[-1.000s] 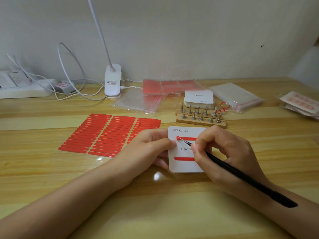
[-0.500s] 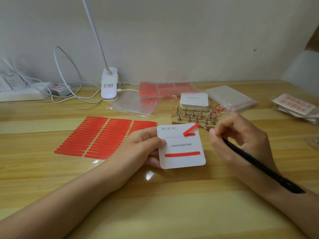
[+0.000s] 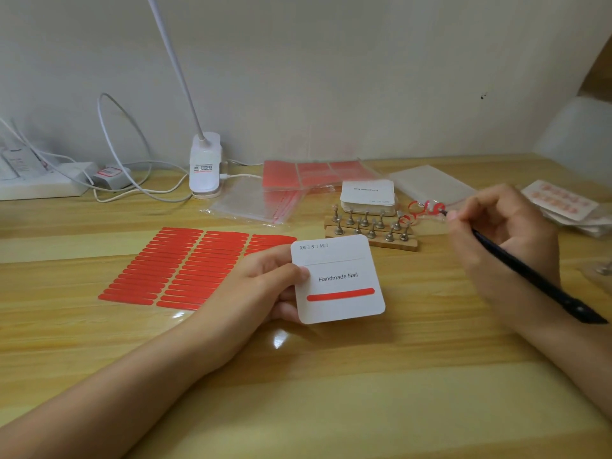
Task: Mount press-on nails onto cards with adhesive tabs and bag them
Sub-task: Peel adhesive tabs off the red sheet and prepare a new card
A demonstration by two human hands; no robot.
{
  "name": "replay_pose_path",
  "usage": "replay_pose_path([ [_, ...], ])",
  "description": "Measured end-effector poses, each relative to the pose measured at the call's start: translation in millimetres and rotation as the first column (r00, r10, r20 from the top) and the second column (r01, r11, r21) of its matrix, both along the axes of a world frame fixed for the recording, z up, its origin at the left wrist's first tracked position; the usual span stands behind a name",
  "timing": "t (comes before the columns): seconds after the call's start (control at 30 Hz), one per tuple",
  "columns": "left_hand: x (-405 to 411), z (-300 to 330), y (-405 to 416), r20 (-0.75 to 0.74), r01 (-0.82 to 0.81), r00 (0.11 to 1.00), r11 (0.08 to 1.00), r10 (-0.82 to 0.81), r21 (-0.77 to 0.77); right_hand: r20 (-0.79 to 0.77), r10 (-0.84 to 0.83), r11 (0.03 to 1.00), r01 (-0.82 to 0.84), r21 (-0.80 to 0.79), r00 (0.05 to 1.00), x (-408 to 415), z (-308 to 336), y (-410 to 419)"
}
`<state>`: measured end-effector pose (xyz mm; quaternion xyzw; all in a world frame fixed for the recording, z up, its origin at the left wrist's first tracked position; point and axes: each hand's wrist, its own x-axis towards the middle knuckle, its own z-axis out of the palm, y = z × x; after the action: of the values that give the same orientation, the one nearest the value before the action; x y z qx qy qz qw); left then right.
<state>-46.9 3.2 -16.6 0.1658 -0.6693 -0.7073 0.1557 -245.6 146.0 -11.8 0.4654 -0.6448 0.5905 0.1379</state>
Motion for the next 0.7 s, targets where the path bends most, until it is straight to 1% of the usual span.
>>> replay_pose_path([
  [0.1, 0, 0, 1, 0.005, 0.000, 1.000, 1.000, 0.001, -0.021, 0.003, -0.077, 0.996, 0.077, -0.041, 0.997, -18, 4, 4],
  [0.17, -1, 0, 2, 0.014, -0.007, 1.000, 0.999, 0.008, -0.050, -0.004, -0.135, 0.990, 0.135, -0.035, 0.991, -30, 5, 9],
  [0.33, -1, 0, 5, 0.031, -0.033, 0.999, 0.985, 0.039, -0.167, -0.019, -0.261, 0.959, 0.261, 0.113, 0.965, -51, -2, 14],
  [0.4, -2, -1, 6, 0.035, -0.040, 0.998, 0.978, 0.048, -0.205, -0.036, -0.244, 0.939, 0.246, 0.240, 0.969, -53, -5, 13],
  [0.47, -2, -3, 6, 0.039, -0.036, 0.998, 0.967, 0.047, -0.253, -0.037, -0.194, 0.931, 0.196, 0.306, 0.980, -51, -6, 12],
  [0.57, -1, -8, 8, 0.027, -0.044, 0.998, 0.945, 0.055, -0.325, -0.025, -0.185, 0.957, 0.186, 0.223, 0.982, -51, -6, 13],
  [0.6, -1, -9, 9, 0.016, -0.058, 0.998, 0.941, 0.067, -0.334, 0.015, -0.186, 0.966, 0.180, 0.183, 0.982, -51, -5, 13],
  [0.63, -1, -10, 9, 0.005, -0.074, 0.997, 0.937, 0.081, -0.340, 0.054, -0.182, 0.970, 0.170, 0.176, 0.982, -53, -4, 14],
  [0.67, -1, -11, 10, -0.004, -0.093, 0.995, 0.932, 0.098, -0.349, 0.054, -0.172, 0.963, 0.157, 0.219, 0.984, -55, -5, 14],
  [0.7, -2, -11, 10, -0.016, -0.114, 0.993, 0.925, 0.116, -0.362, 0.003, -0.163, 0.944, 0.154, 0.292, 0.987, -56, -7, 15],
])
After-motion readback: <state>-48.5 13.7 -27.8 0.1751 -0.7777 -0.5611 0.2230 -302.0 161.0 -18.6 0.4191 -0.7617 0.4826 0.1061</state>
